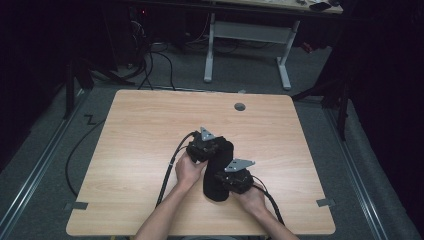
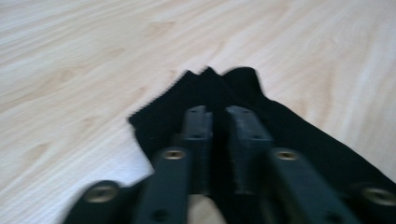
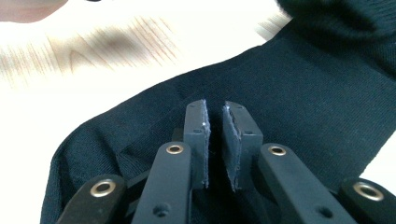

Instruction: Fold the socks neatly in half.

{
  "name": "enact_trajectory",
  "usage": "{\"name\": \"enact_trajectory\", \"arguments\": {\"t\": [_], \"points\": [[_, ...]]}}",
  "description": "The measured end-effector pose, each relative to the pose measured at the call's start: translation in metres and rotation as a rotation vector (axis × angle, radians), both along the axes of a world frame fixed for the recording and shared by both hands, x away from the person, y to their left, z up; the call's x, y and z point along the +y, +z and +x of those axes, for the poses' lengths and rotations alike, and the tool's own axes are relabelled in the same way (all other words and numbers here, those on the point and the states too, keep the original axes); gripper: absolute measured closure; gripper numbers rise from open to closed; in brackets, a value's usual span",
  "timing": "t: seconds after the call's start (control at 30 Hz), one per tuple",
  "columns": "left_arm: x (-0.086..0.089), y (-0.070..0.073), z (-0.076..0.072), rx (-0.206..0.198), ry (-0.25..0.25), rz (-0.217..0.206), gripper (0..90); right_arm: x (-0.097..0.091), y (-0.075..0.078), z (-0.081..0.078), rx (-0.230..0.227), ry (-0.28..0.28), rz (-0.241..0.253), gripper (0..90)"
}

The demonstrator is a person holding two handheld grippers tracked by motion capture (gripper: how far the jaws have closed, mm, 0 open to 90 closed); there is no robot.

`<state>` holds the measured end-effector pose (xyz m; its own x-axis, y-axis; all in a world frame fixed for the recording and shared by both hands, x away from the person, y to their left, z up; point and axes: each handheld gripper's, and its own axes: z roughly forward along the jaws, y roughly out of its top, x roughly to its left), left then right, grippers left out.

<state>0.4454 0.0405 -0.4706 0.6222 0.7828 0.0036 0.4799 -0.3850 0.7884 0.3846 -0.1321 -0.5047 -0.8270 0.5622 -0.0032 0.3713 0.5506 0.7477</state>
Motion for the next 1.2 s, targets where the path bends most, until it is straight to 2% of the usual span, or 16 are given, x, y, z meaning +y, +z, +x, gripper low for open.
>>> {"name": "enact_trajectory", "arguments": {"t": [0.03,0.07,0.13,0.3,0.4,0.47,0.57,0.63,0.73,0.8,0.87,0.9,0.97,1.03,1.13,1.2], "points": [[-0.001,-0.001,-0.001,-0.001,-0.006,0.012,61.5,0.000,0.000,0.000,-0.002,0.001,0.003,80.0],[-0.001,-0.003,-0.003,-0.002,-0.009,0.024,61.5,0.000,0.000,0.000,-0.002,0.001,0.003,80.0],[-0.003,-0.008,-0.002,0.000,-0.004,0.047,51.7,0.000,0.000,0.000,-0.003,0.001,0.004,80.0],[-0.009,-0.015,0.002,-0.008,0.008,0.071,47.5,-0.001,-0.001,0.000,-0.003,0.000,0.011,80.0],[-0.012,-0.016,0.005,-0.009,0.018,0.085,53.0,0.000,-0.001,0.000,-0.003,0.000,0.009,80.0],[-0.012,-0.014,0.009,-0.003,0.024,0.086,67.8,-0.001,-0.001,0.000,-0.001,0.001,0.007,80.0],[-0.009,-0.011,0.015,-0.005,0.049,0.085,83.0,-0.001,0.000,-0.001,-0.001,0.004,0.006,80.0],[-0.006,-0.009,0.020,0.007,0.064,0.073,84.9,-0.002,0.000,-0.001,-0.003,0.005,0.004,80.0],[-0.001,-0.005,0.024,-0.001,0.084,0.058,86.0,-0.002,-0.001,-0.001,-0.003,0.006,0.005,80.0],[0.007,0.002,0.029,-0.014,0.128,0.011,85.9,-0.002,0.000,-0.001,-0.003,0.006,0.002,80.0],[0.010,0.004,0.031,-0.020,0.149,-0.003,85.6,-0.002,0.000,-0.001,-0.004,0.006,0.000,80.0],[0.013,0.005,0.034,-0.027,0.174,-0.025,84.4,-0.002,0.000,-0.002,-0.006,0.006,-0.002,80.0],[0.021,0.005,0.039,-0.020,0.223,-0.057,69.2,-0.003,0.000,-0.002,-0.005,0.007,-0.003,80.0],[0.026,0.003,0.040,-0.001,0.245,-0.065,64.6,-0.003,0.000,-0.002,-0.005,0.007,-0.003,79.8],[0.025,0.004,0.033,-0.011,0.212,-0.030,54.1,-0.003,0.000,-0.001,0.000,0.002,0.002,77.3],[0.024,0.005,0.023,-0.037,0.185,-0.015,53.0,-0.003,0.001,-0.001,0.007,0.000,0.005,76.7]]}}
